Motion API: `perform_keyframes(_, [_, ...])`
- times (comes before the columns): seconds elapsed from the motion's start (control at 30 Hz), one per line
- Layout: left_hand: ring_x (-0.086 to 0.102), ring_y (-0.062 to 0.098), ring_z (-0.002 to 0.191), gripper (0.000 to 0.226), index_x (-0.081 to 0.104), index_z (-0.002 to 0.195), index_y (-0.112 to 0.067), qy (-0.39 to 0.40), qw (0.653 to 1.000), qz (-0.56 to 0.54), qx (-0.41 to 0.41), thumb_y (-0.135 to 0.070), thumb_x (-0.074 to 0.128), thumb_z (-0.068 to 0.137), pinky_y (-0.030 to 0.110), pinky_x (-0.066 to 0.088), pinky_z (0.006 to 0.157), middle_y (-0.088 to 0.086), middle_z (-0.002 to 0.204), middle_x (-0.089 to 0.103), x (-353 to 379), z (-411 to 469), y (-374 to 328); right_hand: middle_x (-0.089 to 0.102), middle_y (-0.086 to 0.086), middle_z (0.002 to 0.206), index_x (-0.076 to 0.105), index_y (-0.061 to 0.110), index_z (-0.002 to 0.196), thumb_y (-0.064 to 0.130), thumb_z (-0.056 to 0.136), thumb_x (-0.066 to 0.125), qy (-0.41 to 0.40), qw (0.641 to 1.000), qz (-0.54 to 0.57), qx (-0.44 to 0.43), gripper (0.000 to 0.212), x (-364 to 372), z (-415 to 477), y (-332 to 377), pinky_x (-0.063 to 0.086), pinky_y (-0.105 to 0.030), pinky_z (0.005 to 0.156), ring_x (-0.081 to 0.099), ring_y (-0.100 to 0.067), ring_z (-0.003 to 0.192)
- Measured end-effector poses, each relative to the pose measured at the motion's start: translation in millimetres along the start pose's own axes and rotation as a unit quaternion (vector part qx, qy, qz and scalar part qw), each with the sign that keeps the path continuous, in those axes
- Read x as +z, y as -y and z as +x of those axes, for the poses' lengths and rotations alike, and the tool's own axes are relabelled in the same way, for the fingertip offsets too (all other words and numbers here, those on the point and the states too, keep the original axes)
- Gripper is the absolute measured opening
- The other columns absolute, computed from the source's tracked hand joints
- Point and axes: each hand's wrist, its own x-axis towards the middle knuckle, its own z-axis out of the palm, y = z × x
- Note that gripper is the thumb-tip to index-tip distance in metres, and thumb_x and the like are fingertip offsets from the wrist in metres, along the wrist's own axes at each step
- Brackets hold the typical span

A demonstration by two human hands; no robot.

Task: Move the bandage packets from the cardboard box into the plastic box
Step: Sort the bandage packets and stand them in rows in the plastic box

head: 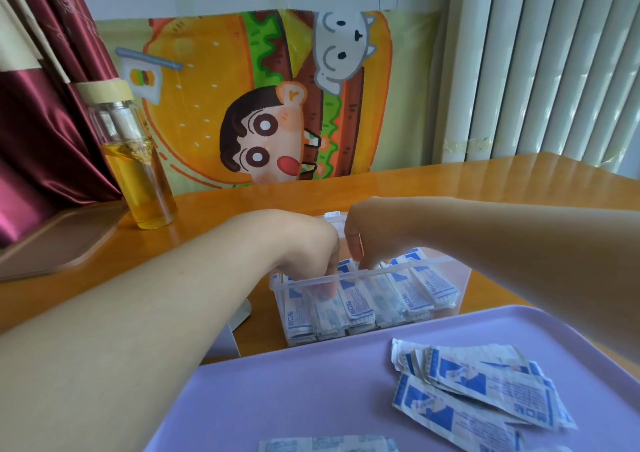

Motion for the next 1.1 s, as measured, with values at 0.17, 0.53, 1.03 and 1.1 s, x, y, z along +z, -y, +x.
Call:
perform_keyframes(0.17, [0.054, 0.011, 0.079, 0.021, 0.061, 0.109, -0.027, -0.018, 1.000, -0.004, 0.018, -0.017, 0.057, 0.091, 0.023, 0.048, 0.066, -0.009, 0.087, 0.056, 3.3, 9.6, 4.2, 0.066, -0.001, 0.113, 0.068, 0.015, 0.109, 0.045, 0.079, 0.070, 0.082, 0.996, -0.039, 0.006, 0.042, 3.8, 3.2, -7.1, 0.044, -0.023, 0.072, 0.063, -0.018, 0.101])
perform_keyframes(0.53, [0.048, 0.011, 0.095, 0.039, 0.052, 0.133, -0.028, 0.022, 0.999, 0.034, 0.026, -0.025, 0.055, 0.094, 0.021, 0.041, 0.076, -0.003, 0.129, 0.054, 0.4, 11.7, -0.8, 0.067, 0.000, 0.109, 0.067, 0.015, 0.111, 0.041, 0.081, 0.069, 0.092, 0.995, -0.003, 0.022, 0.039, 4.0, 4.1, -11.9, 0.041, -0.019, 0.059, 0.059, -0.014, 0.080])
perform_keyframes(1.03, [0.057, 0.009, 0.087, 0.038, 0.064, 0.113, -0.028, -0.198, 0.975, -0.085, 0.049, -0.006, 0.042, 0.091, 0.022, 0.046, 0.069, -0.010, 0.097, 0.061, -4.7, -20.3, 0.1, 0.059, 0.003, 0.088, 0.067, 0.015, 0.102, 0.034, 0.087, 0.062, -0.150, 0.988, 0.020, 0.011, 0.025, -15.6, -56.7, -4.6, 0.036, -0.020, 0.053, 0.051, -0.014, 0.080])
perform_keyframes(1.1, [0.055, 0.004, 0.083, 0.036, 0.064, 0.112, -0.029, -0.260, 0.958, -0.102, 0.065, -0.009, 0.042, 0.091, 0.020, 0.045, 0.067, -0.012, 0.096, 0.061, -0.3, -39.0, -3.6, 0.055, 0.006, 0.077, 0.068, 0.017, 0.097, 0.032, 0.087, 0.063, -0.211, 0.976, 0.048, -0.004, 0.020, -16.1, -77.2, 0.3, 0.036, -0.020, 0.053, 0.050, -0.015, 0.075])
